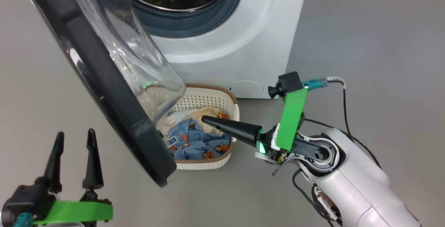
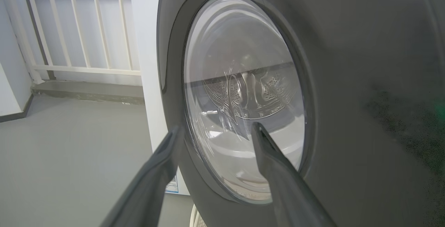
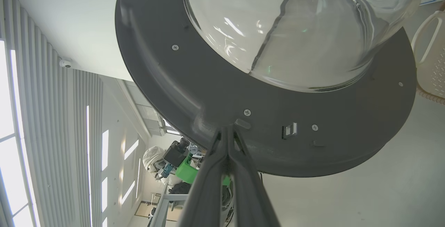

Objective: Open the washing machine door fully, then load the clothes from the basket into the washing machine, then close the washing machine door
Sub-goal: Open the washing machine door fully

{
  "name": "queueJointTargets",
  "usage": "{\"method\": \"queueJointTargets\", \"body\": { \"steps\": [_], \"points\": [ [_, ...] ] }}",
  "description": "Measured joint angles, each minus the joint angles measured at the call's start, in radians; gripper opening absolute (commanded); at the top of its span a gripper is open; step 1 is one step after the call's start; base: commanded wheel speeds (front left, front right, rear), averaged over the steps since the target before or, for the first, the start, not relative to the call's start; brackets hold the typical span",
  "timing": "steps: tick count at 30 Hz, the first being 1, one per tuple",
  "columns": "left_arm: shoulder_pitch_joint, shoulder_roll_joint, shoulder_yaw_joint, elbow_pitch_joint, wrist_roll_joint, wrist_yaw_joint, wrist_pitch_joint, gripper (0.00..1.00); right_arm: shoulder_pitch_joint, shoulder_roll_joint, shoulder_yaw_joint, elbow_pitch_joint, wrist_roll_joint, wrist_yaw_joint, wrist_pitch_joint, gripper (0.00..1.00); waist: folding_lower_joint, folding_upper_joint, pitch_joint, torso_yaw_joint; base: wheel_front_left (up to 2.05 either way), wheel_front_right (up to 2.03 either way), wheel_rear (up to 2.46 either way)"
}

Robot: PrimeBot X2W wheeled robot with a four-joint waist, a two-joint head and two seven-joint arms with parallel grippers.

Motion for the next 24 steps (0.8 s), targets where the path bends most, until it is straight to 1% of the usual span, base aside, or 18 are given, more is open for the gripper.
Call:
{"method": "queueJointTargets", "body": {
  "steps": [7, 13, 14, 16, 17, 18, 19, 24],
  "points": [
    [0.037, 0.0, 0.015, -0.008, 0.006, 0.0, 0.0, 1.0, 0.094, -0.011, -0.034, -0.053, 0.031, 0.0, -0.078, 0.0, 0.0, 0.0, -0.042, -0.033, 0.0, 0.0, 0.0],
    [0.066, 0.001, 0.042, -0.02, 0.007, 0.001, 0.0, 1.0, 0.174, -0.011, -0.074, -0.098, 0.039, 0.0, -0.17, 0.0, 0.0, 0.0, -0.066, -0.066, 0.0, 0.0, 0.0],
    [0.066, 0.001, 0.042, -0.02, 0.007, 0.001, 0.0, 1.0, 0.174, -0.011, -0.074, -0.098, 0.039, 0.0, -0.17, 0.07, 0.0, 0.0, -0.066, -0.066, 0.0, 0.0, 0.0],
    [0.072, 0.001, 0.047, -0.023, 0.007, 0.001, 0.0, 1.0, 0.196, -0.008, -0.094, -0.112, 0.042, 0.0, -0.203, 0.35, -0.0001, 0.0, -0.073, -0.076, 0.0, 0.0, 0.0],
    [0.075, 0.001, 0.048, -0.026, 0.007, 0.001, 0.0, 1.0, 0.204, -0.009, -0.1, -0.119, 0.042, 0.0, -0.216, 0.44, 0.0, 0.0, -0.076, -0.08, 0.0, 0.0, 0.0],
    [0.08, 0.001, 0.048, -0.026, 0.007, 0.001, 0.0, 1.0, 0.21, -0.009, -0.108, -0.124, 0.042, 0.0, -0.229, 0.62, 0.0, 0.0, -0.078, -0.084, 0.0, 0.0, 0.0],
    [0.084, 0.001, 0.048, -0.026, 0.007, 0.002, 0.0, 1.0, 0.217, -0.008, -0.119, -0.128, 0.042, 0.0, -0.245, 1.0, -0.0001, 0.0, -0.08, -0.088, 0.0, 0.0, 0.0],
    [0.089, 0.001, 0.048, -0.032, 0.006, 0.01, 0.0, 1.0, 0.23, -0.002, -0.176, -0.164, 0.006, 0.0, -0.366, 1.0, 0.0, 0.0, -0.085, -0.104, 0.0, 0.0, 0.0]
  ]
}}
